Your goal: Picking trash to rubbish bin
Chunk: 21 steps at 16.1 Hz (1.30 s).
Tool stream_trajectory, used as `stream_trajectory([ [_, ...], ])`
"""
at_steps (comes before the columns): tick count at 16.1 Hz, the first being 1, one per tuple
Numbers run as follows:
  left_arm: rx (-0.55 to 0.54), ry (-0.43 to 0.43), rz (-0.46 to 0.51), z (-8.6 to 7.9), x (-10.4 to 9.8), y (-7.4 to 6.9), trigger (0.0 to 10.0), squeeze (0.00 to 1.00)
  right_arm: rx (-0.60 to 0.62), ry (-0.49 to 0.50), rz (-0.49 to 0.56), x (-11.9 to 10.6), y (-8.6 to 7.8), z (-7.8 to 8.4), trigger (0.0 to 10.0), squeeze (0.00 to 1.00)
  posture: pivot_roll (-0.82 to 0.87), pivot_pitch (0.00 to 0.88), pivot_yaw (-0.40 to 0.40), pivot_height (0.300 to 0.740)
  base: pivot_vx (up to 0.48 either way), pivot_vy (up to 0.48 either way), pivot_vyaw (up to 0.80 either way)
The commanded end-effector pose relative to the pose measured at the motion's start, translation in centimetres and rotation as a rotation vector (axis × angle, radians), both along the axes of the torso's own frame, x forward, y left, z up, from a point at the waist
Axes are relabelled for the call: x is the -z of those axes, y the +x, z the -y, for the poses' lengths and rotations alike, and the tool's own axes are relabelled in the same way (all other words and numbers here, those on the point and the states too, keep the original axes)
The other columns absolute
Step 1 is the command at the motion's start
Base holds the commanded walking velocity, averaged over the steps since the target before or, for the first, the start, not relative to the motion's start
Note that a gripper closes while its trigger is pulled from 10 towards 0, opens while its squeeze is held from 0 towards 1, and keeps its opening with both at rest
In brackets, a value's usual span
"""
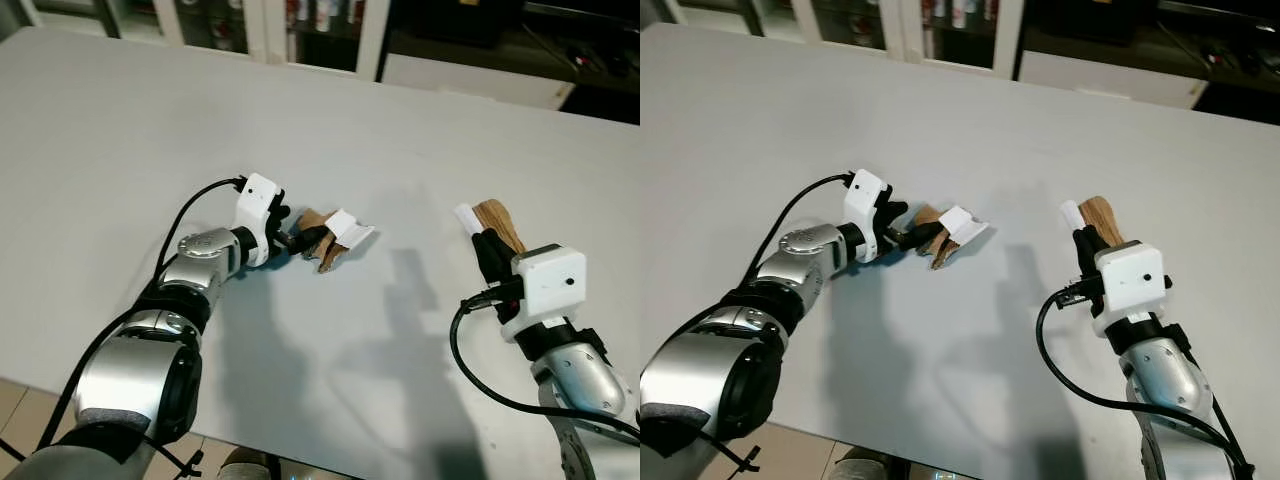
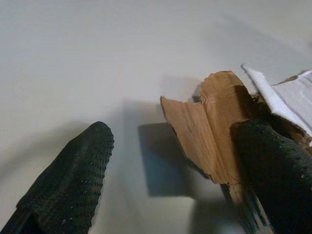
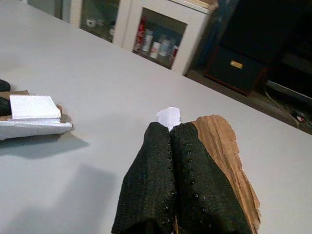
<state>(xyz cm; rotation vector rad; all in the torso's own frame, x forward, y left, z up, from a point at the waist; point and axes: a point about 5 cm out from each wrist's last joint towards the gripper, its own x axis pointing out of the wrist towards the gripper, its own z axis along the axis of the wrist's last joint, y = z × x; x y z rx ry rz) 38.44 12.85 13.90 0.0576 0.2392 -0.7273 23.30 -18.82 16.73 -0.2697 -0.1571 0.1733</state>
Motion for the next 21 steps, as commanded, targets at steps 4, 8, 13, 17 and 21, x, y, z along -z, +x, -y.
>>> stream_trajectory([
  [4,0.017,-0.068,-0.028,1.3,0.2,-0.1,10.0,0.00,0.023,-0.017,0.003,-0.6,-0.6,0.5,10.0,0.00,0.03,0.192,-0.019,0.740,0.000,0.000,0.00],
  [8,0.011,-0.111,-0.050,2.0,0.7,-0.4,5.2,0.00,0.031,-0.024,-0.006,-0.6,-0.9,0.7,10.0,0.00,0.01,0.195,-0.024,0.740,0.000,0.000,0.00],
  [13,0.000,-0.154,-0.102,2.1,1.7,-0.8,0.0,0.00,0.032,-0.032,-0.010,-0.8,-1.1,0.8,10.0,0.00,0.00,0.187,-0.032,0.740,0.000,0.000,0.00],
  [17,0.019,-0.149,-0.113,2.0,1.9,-1.0,0.0,0.00,0.029,-0.032,-0.009,-0.8,-0.8,0.7,10.0,0.00,0.01,0.183,-0.030,0.740,0.000,0.000,0.00],
  [21,0.013,-0.152,-0.113,1.8,1.8,-0.9,0.0,0.00,0.025,-0.030,-0.010,-0.8,-0.7,0.6,10.0,0.00,0.01,0.180,-0.030,0.740,0.000,0.000,0.00],
])
